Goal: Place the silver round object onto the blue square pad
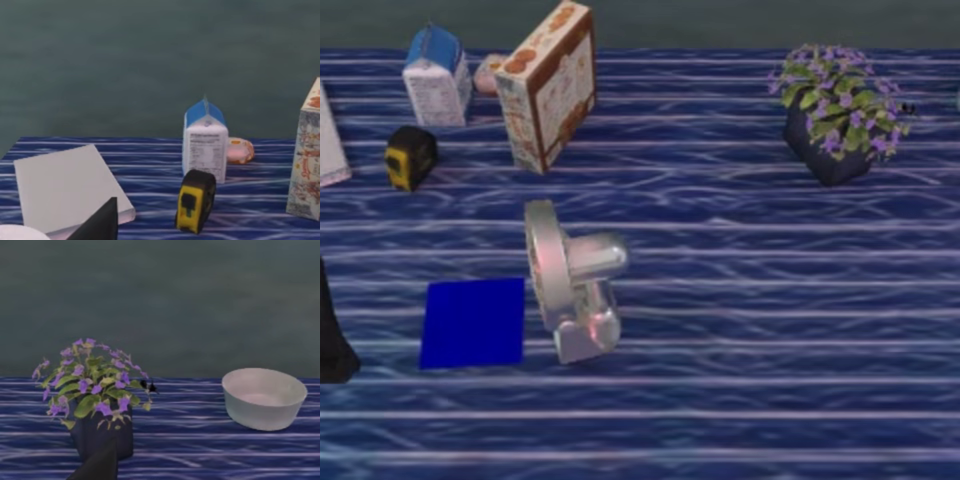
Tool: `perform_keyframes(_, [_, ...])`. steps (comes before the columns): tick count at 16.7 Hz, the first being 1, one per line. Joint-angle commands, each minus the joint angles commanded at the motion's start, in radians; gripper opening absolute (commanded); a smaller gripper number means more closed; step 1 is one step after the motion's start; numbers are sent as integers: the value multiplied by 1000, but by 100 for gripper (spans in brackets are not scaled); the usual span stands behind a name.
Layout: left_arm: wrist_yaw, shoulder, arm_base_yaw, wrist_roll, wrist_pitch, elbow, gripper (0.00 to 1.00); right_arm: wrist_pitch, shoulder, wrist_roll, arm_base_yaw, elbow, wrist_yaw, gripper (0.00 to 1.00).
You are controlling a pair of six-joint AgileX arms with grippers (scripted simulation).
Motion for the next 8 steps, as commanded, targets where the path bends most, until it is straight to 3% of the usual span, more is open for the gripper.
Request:
perform_keyframes(4, [1, 31, -11, -14, -30, 30, 100, 0, 0, 0, 0, 0, 0, 100])
perform_keyframes(8, [1, 220, -69, -95, -197, 215, 100, 0, 0, 0, 0, 0, 0, 100])
